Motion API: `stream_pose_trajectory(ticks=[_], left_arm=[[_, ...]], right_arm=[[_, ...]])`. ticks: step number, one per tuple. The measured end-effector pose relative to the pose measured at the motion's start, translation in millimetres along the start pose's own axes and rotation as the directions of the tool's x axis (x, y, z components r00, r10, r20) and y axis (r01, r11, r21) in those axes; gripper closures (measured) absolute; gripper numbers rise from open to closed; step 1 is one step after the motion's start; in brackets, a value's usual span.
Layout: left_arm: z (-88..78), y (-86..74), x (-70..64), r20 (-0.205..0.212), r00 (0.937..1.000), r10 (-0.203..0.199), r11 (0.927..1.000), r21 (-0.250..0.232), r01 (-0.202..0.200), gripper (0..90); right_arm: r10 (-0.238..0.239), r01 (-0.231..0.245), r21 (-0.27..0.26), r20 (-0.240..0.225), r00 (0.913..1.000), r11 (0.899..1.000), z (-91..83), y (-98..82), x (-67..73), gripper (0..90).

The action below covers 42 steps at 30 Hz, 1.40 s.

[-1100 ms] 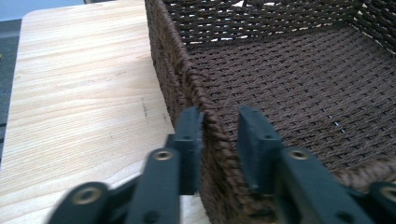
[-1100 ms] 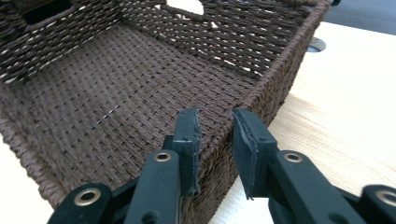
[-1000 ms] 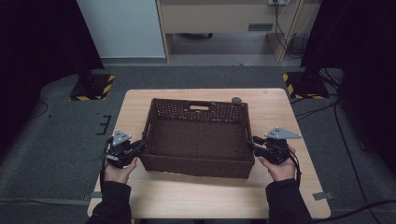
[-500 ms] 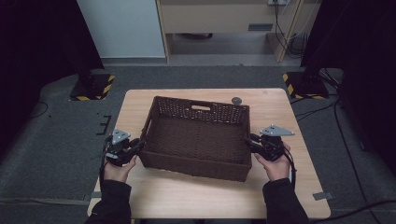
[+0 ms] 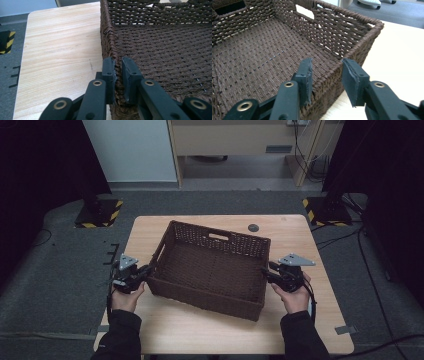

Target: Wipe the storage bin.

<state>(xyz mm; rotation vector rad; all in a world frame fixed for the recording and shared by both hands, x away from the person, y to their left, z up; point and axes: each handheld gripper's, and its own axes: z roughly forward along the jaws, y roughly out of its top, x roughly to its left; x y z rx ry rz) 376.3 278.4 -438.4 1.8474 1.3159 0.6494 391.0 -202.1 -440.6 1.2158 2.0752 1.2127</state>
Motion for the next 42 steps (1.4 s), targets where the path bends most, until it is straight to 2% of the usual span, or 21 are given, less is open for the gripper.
stream_pose_trajectory(ticks=[4,5,12,17,20,22,25,29,32,36,39,42], left_arm=[[-9.5,0.3,0.1,0.008,1.0,0.002,1.0,-0.01,-0.002,74.1],[-12.0,0.1,-0.3,0.01,1.0,0.001,0.9999,-0.015,-0.001,72.3],[-31.6,-3.7,-8.6,0.026,0.9996,0.009,0.9992,-0.039,-0.008,69.0],[-27.1,-5.4,-17.0,0.031,0.9992,0.024,0.9994,-0.026,-0.023,68.0],[-26.5,-4.1,-17.0,0.029,0.9992,0.027,0.9992,-0.03,-0.026,68.0],[-24.2,-3.1,-16.0,0.024,0.9991,0.036,0.9989,-0.032,-0.035,68.6],[-19.6,0.8,-14.9,0.007,0.999,0.045,0.9986,-0.027,-0.045,68.7],[-15.0,3.4,-12.1,-0.003,0.9997,0.024,0.9992,-0.031,-0.024,66.7],[-17.2,3.4,-13.0,0.008,0.9998,0.017,0.9996,-0.023,-0.017,64.4],[-20.2,2.9,-23.0,0.033,0.999,0.029,0.9993,-0.024,-0.028,62.5],[-19.6,3.7,-33.5,0.049,0.9972,0.056,0.9983,-0.018,-0.055,61.6],[-15.7,3.5,-39.7,0.058,0.9959,0.07,0.9975,-0.014,-0.069,60.6]], right_arm=[[-0.005,0.005,0.009,0.008,1.0,1.0,-0.6,-0.7,1.3,64.8],[0.007,-0.007,0.008,0.0,1.0,1.0,-1.9,-1.6,1.7,64.8],[0.002,-0.002,0.037,-0.007,1.0,0.999,-11.9,-3.8,8.1,63.8],[0.01,-0.009,0.044,-0.011,0.9999,0.999,-15.8,-4.4,10.8,63.2],[-0.003,0.003,0.028,-0.013,0.9999,1.0,-17.7,-1.7,9.4,62.3],[-0.008,0.008,0.006,0.01,0.9999,1.0,-18.6,-0.1,7.0,59.3],[0.002,-0.002,-0.002,0.026,0.9997,1.0,-15.6,0.5,2.5,56.8],[0.007,-0.007,0.0,0.047,0.9989,1.0,-7.4,-0.1,0.6,56.0],[0.013,-0.013,0.012,0.035,0.9993,1.0,-3.8,-2.6,1.4,58.2],[0.013,-0.014,0.035,0.036,0.9993,0.999,-7.0,-2.1,5.0,58.4],[0.019,-0.02,0.054,0.025,0.9995,0.998,-11.5,-2.1,8.2,58.1],[0.004,-0.005,0.069,0.012,0.9999,0.998,-14.0,-1.4,9.6,57.4]])
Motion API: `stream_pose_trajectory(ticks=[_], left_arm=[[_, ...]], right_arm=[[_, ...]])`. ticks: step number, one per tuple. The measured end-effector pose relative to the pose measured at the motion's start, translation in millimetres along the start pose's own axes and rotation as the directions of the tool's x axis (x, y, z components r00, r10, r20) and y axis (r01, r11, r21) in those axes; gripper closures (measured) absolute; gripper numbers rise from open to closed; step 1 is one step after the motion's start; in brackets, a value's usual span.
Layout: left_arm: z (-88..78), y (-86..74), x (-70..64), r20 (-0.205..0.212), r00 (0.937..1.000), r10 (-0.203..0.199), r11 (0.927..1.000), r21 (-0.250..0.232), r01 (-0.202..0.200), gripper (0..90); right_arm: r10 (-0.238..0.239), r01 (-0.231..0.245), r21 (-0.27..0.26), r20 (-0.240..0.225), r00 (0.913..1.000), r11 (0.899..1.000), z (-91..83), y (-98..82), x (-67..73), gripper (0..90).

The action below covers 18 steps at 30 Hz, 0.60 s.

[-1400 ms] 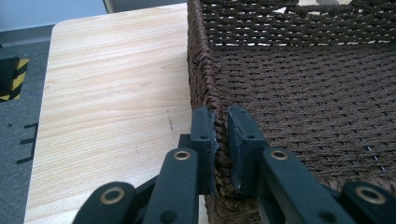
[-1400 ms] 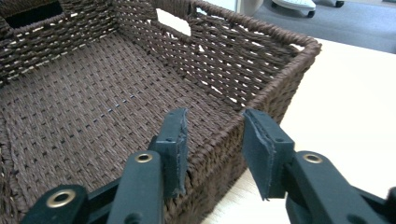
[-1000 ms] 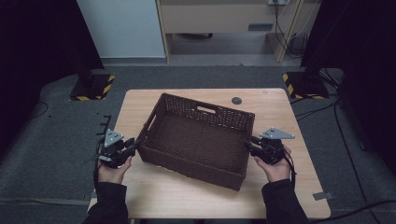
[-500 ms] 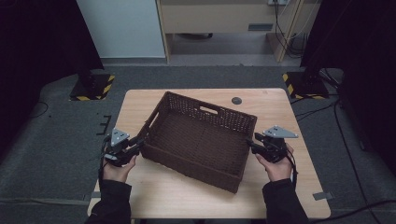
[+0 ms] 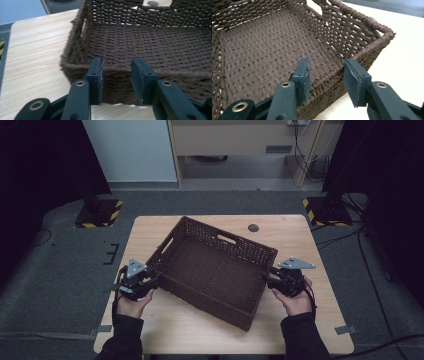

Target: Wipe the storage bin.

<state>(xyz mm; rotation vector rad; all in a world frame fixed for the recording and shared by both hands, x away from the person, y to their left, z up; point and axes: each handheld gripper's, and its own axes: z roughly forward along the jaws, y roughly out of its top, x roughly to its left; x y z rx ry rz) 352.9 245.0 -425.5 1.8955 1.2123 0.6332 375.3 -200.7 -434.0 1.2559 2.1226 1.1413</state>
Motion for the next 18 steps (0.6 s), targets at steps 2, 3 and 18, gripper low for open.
stream_pose_trajectory(ticks=[2,3,18], left_arm=[[3.5,-0.7,-1.6,-0.009,0.9999,0.011,0.9999,0.012,-0.011,59.6],[4.2,-0.9,-2.1,-0.014,0.9998,0.012,0.9999,0.01,-0.012,58.8],[6.8,2.5,0.2,-0.008,0.9999,-0.012,0.9999,0.003,0.012,56.3]], right_arm=[[-0.007,0.007,0.005,-0.002,1.0,1.0,-1.0,2.4,-0.7,57.7],[-0.014,0.014,-0.001,0.005,0.9999,1.0,-1.7,3.1,-1.0,57.1],[-0.006,0.006,-0.009,0.037,0.9993,1.0,3.8,2.7,-3.4,57.3]])
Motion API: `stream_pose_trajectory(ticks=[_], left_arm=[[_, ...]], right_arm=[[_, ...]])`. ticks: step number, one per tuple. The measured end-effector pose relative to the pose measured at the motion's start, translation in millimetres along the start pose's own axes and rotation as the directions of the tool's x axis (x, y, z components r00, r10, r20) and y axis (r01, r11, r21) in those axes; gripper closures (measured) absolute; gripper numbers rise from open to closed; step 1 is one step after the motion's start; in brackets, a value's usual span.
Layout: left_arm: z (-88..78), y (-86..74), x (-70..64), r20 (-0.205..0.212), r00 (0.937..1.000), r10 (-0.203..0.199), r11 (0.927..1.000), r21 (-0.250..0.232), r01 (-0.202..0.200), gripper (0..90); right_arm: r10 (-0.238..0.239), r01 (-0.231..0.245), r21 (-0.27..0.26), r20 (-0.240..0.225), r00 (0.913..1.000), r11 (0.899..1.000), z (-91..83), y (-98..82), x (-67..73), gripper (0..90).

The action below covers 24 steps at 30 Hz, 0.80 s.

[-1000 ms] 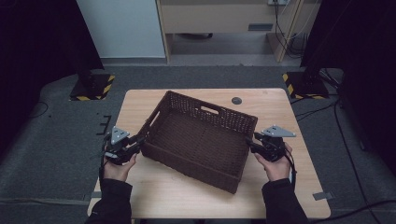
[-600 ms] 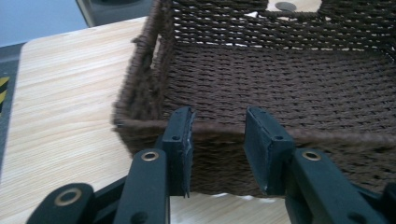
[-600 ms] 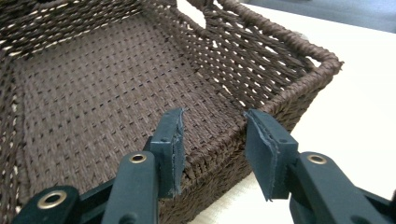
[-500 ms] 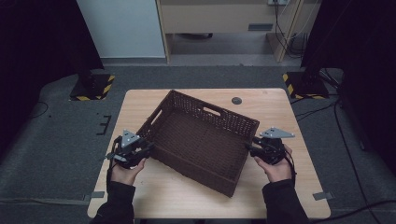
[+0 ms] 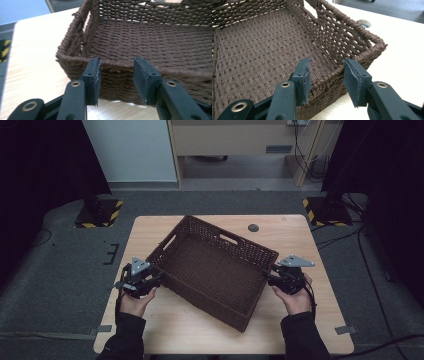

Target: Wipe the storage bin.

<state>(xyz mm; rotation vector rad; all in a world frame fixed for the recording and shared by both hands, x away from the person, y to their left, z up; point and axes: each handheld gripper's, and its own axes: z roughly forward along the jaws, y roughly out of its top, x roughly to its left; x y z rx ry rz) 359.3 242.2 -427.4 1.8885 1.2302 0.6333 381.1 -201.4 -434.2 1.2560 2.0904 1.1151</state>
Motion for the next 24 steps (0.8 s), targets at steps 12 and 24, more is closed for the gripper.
stream_pose_trajectory(ticks=[12,24], left_arm=[[5.2,2.0,-18.0,0.056,0.9978,0.035,0.9994,0.001,-0.036,55.3],[9.3,0.8,-13.6,0.024,0.9993,0.029,0.9995,0.015,-0.029,55.5]], right_arm=[[-0.023,0.022,0.006,0.017,0.9996,1.0,-8.8,3.0,0.9,51.9],[-0.008,0.008,0.012,0.022,0.9997,1.0,-1.9,0.3,2.8,52.1]])
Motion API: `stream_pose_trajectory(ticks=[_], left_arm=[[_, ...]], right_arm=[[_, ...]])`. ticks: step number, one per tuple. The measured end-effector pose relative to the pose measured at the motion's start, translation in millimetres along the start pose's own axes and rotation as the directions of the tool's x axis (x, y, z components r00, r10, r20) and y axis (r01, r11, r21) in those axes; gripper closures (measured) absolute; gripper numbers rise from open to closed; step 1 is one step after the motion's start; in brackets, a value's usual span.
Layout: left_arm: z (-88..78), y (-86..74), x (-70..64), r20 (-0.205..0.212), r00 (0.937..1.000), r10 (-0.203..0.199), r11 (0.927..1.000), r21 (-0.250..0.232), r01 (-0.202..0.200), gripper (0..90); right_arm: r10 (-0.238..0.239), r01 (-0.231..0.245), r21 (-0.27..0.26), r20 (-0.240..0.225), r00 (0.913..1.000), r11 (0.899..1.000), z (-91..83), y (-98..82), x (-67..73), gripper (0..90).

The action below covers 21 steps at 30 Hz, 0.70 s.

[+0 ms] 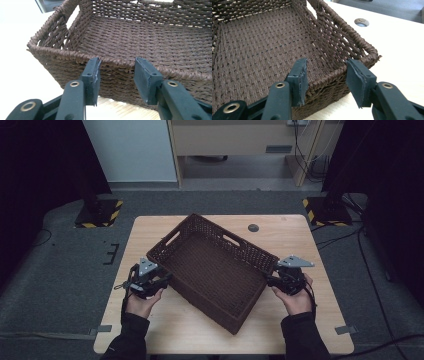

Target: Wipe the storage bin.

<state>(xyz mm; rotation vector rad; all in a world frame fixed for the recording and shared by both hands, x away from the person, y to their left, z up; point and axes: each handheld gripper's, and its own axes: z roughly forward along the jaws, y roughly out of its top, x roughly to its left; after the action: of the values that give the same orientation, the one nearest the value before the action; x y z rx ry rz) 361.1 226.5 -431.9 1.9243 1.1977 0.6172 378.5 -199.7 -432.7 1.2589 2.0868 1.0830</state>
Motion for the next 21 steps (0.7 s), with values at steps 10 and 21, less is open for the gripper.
stream_pose_trajectory(ticks=[10,21], left_arm=[[-2.5,-0.2,-15.2,0.049,0.9983,0.032,0.9993,-0.02,-0.031,55.5],[4.1,1.9,-6.8,0.014,0.9998,0.015,0.9999,-0.009,-0.015,54.3]], right_arm=[[-0.006,0.006,0.026,-0.02,0.9998,1.0,-7.5,1.2,5.2,52.4],[0.001,0.0,-0.027,0.018,0.9998,1.0,0.1,-0.3,-6.0,49.4]])
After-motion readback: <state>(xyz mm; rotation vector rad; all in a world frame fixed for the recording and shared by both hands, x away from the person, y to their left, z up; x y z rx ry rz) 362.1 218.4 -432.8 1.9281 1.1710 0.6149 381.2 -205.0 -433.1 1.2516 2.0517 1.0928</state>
